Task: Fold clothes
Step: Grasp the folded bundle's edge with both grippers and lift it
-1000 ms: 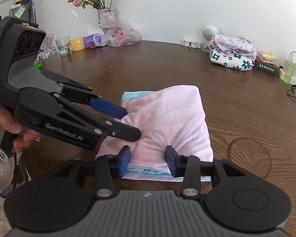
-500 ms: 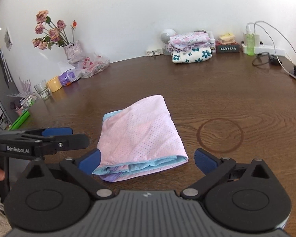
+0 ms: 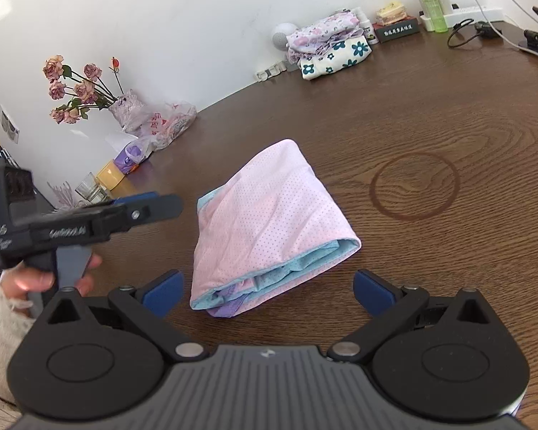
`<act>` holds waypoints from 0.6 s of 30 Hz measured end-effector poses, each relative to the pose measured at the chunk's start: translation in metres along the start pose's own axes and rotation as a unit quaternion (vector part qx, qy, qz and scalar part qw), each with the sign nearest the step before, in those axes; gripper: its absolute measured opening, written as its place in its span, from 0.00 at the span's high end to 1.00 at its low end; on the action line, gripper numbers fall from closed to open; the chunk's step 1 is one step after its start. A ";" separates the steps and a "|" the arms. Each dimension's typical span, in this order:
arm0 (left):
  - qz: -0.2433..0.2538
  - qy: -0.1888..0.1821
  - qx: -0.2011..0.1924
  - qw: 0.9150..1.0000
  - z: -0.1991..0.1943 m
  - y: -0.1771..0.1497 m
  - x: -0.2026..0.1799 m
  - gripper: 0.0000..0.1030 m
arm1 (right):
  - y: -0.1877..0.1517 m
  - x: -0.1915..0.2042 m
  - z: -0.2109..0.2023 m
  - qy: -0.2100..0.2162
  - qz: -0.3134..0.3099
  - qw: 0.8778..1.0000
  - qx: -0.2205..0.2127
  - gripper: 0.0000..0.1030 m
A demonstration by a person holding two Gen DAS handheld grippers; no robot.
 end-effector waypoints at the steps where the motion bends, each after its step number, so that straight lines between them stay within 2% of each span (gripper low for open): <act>1: 0.002 -0.015 0.012 1.000 0.009 0.004 0.003 0.07 | 0.000 -0.001 0.003 0.003 0.009 1.000 0.007 0.01; 5: -0.018 -0.073 0.058 0.995 0.041 0.011 0.013 0.19 | 0.003 -0.001 0.015 0.022 0.040 0.999 0.021 0.05; 8: -0.041 -0.092 0.076 0.992 0.059 0.006 0.022 0.37 | 0.007 0.000 0.021 0.019 0.045 0.999 0.021 0.11; 10: -0.055 -0.114 0.077 0.989 0.063 0.001 0.025 0.52 | 0.009 0.000 0.025 0.013 0.049 0.998 0.022 0.24; 12: -0.062 -0.126 0.073 0.987 0.062 -0.004 0.026 0.56 | 0.011 -0.002 0.029 0.017 0.057 0.998 0.024 0.34; 13: -0.064 -0.129 0.073 0.987 0.060 -0.006 0.027 0.62 | 0.013 -0.003 0.030 0.016 0.060 0.998 0.024 0.40; 14: -0.068 -0.131 0.073 0.986 0.057 -0.010 0.027 0.64 | 0.014 -0.005 0.032 0.015 0.062 0.998 0.024 0.44; 16: -0.077 -0.128 0.070 0.986 0.049 -0.016 0.027 0.68 | 0.020 -0.012 0.035 0.012 0.070 0.997 0.025 0.60; 18: -0.097 -0.121 0.066 0.986 0.038 -0.025 0.027 0.68 | 0.026 -0.020 0.037 0.013 0.077 0.997 0.026 0.68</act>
Point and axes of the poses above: each gripper's, at about its wrist camera, not at the fingertips, and z roughly the way its jaws point, x to its left, y to its top, the point moved 5 cm from there along z, roughly the way its jaws point, and after that the axes turned 4 degrees about z, right-handed, at the moved point
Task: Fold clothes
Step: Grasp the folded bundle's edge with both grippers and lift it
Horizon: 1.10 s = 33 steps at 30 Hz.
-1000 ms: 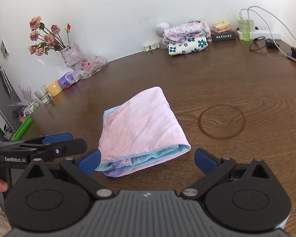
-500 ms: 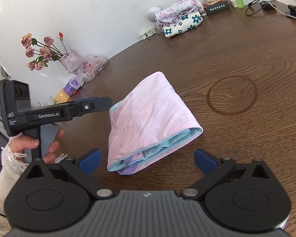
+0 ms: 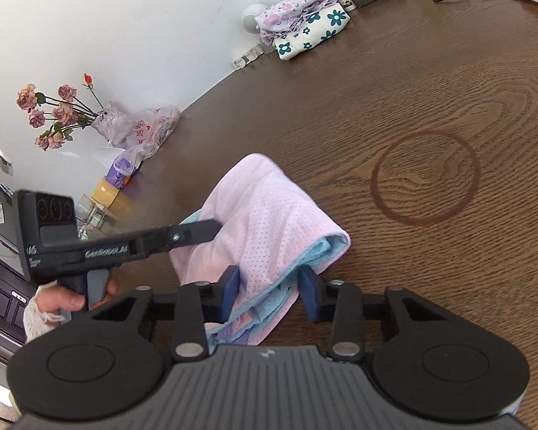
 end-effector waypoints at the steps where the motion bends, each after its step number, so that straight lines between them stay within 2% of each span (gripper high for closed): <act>1: -0.011 0.003 -0.004 1.000 -0.005 -0.006 -0.001 0.69 | 0.004 -0.003 0.001 0.002 0.002 1.000 0.000 0.69; 6: -0.072 0.017 -0.032 0.997 -0.030 -0.043 -0.012 0.71 | 0.022 -0.010 0.008 0.000 -0.014 1.000 0.008 0.70; 9: -0.093 0.030 -0.056 0.994 -0.040 -0.061 -0.023 0.71 | 0.026 -0.008 0.012 0.001 -0.033 0.999 0.015 0.70; 15: -0.105 0.047 -0.077 0.990 -0.042 -0.070 -0.039 0.73 | 0.025 0.000 0.008 -0.002 -0.068 0.998 0.017 0.69; 17: -0.103 0.057 -0.081 0.990 -0.045 -0.068 -0.041 0.71 | 0.024 0.002 0.001 0.001 -0.072 0.997 0.008 0.66; 18: -0.103 0.062 -0.086 0.989 -0.048 -0.067 -0.041 0.61 | 0.023 0.004 -0.004 0.004 -0.073 0.997 0.001 0.58; 19: -0.104 0.067 -0.094 0.988 -0.053 -0.067 -0.042 0.44 | 0.022 0.005 -0.011 0.004 -0.074 0.997 -0.010 0.46; 20: -0.104 0.072 -0.103 0.987 -0.057 -0.066 -0.043 0.35 | 0.019 0.006 -0.017 0.003 -0.076 0.997 -0.019 0.39; 21: -0.103 0.076 -0.113 0.985 -0.062 -0.066 -0.044 0.23 | 0.017 0.008 -0.023 0.001 -0.078 0.997 -0.028 0.25; 22: -0.102 0.081 -0.123 0.984 -0.067 -0.065 -0.046 0.17 | 0.014 0.009 -0.029 0.000 -0.080 0.996 -0.037 0.15; 24: -0.099 0.090 -0.135 0.982 -0.073 -0.065 -0.049 0.14 | 0.008 0.010 -0.038 0.000 -0.081 0.995 -0.050 0.07; 25: -0.100 0.094 -0.138 0.981 -0.074 -0.066 -0.051 0.08 | 0.004 0.011 -0.041 0.001 -0.079 0.996 -0.051 0.01; 27: -0.107 0.100 -0.141 0.979 -0.075 -0.068 -0.053 0.02 | -0.004 0.013 -0.043 0.001 -0.076 0.996 -0.051 0.00; 33: -0.121 0.081 -0.131 0.981 -0.070 -0.067 -0.050 0.01 | -0.015 0.016 -0.042 -0.009 -0.089 0.995 -0.043 0.00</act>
Point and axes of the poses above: each gripper's, at about its wrist camera, not at the fingertips, and z roughly the way its jaws point, x to its left, y to its top, the point moved 5 cm from there along z, roughly the way its jaws point, and after that the axes turned 4 degrees about z, right-handed, at the moved point
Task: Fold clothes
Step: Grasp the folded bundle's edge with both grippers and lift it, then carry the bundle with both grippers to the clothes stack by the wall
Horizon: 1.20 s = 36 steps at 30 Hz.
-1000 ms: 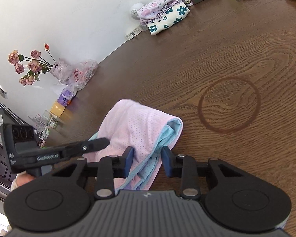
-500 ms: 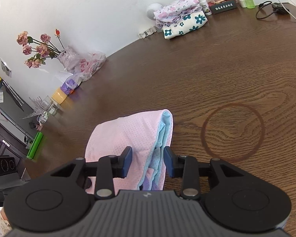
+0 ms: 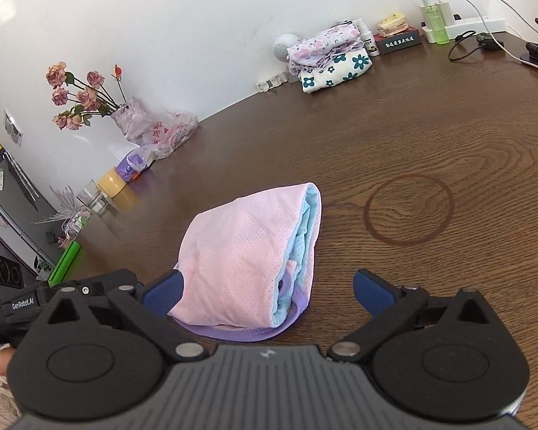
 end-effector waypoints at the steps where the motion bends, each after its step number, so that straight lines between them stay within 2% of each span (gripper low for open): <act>1: -0.003 -0.003 0.004 1.000 0.002 0.002 0.001 0.01 | 0.001 -0.001 0.001 0.000 0.000 1.000 0.001 0.00; 6: -0.054 -0.013 0.050 0.997 0.030 0.019 0.018 0.03 | 0.017 -0.011 0.021 0.016 0.020 0.999 0.024 0.01; 8: -0.074 -0.028 0.068 0.995 0.042 0.024 0.023 0.07 | 0.022 -0.016 0.031 0.021 0.031 0.998 0.042 0.07; 10: -0.076 -0.036 0.076 0.994 0.049 0.027 0.024 0.13 | 0.024 -0.018 0.038 0.024 0.037 0.998 0.051 0.19; 11: -0.076 -0.039 0.080 0.993 0.053 0.029 0.024 0.16 | 0.026 -0.019 0.040 0.026 0.039 0.998 0.052 0.22; 14: -0.076 -0.038 0.091 0.992 0.062 0.031 0.024 0.40 | 0.028 -0.020 0.048 0.035 0.053 0.997 0.054 0.29; 15: -0.077 -0.036 0.097 0.992 0.065 0.031 0.024 0.55 | 0.029 -0.021 0.050 0.038 0.059 0.996 0.054 0.39; 16: -0.083 -0.035 0.101 0.991 0.067 0.029 0.025 0.73 | 0.028 -0.021 0.053 0.046 0.069 0.995 0.059 0.53; 17: -0.092 -0.040 0.102 0.990 0.069 0.027 0.027 0.78 | 0.025 -0.022 0.057 0.055 0.081 0.993 0.064 0.59; 18: -0.101 -0.044 0.102 0.989 0.070 0.025 0.029 0.79 | 0.022 -0.024 0.059 0.062 0.095 0.991 0.064 0.67; 19: -0.109 -0.048 0.101 0.988 0.071 0.023 0.030 0.80 | 0.020 -0.026 0.061 0.070 0.108 0.990 0.064 0.71; 24: -0.130 -0.059 0.086 0.986 0.071 0.019 0.035 0.83 | 0.018 -0.033 0.062 0.084 0.141 0.985 0.060 0.75; 33: -0.108 -0.078 0.061 0.989 0.064 0.025 0.025 0.89 | 0.025 -0.039 0.064 0.123 0.183 0.974 0.058 0.87; 36: -0.095 -0.082 0.047 0.991 0.058 0.032 0.017 0.89 | 0.032 -0.034 0.060 0.121 0.168 0.977 0.049 0.88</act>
Point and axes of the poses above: each gripper's, at about its wrist camera, not at the fingertips, and z roughly the way its jaws point, x to its left, y to its top, the point moved 5 cm from there along z, roughly the way its jaws point, and after that the axes turned 4 degrees about z, right-handed, at the moved point
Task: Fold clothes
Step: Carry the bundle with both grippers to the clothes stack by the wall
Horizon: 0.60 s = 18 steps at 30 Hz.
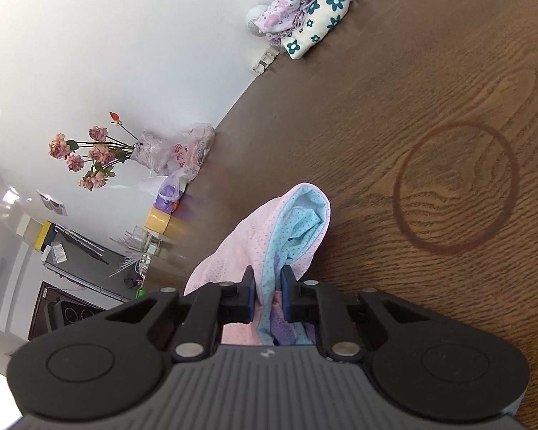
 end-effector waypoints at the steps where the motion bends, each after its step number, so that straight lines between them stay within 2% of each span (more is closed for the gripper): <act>1: 0.006 0.000 -0.004 1.000 -0.002 0.002 -0.004 0.89 | 0.001 0.003 -0.001 -0.002 -0.008 1.000 -0.003 0.88; 10: 0.052 -0.008 -0.040 0.998 -0.016 0.022 -0.038 0.89 | 0.018 0.038 -0.021 0.006 -0.069 0.997 -0.035 0.88; 18: 0.106 -0.005 -0.077 0.991 -0.023 0.055 -0.073 0.89 | 0.045 0.075 -0.036 0.015 -0.127 0.989 -0.068 0.88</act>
Point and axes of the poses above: each gripper's, at about its wrist camera, not at the fingertips, and z roughly the way its jaws point, x to its left, y to its top, the point moved 5 cm from there along z, roughly the way its jaws point, and after that the axes turned 4 degrees about z, right-handed, at the moved point
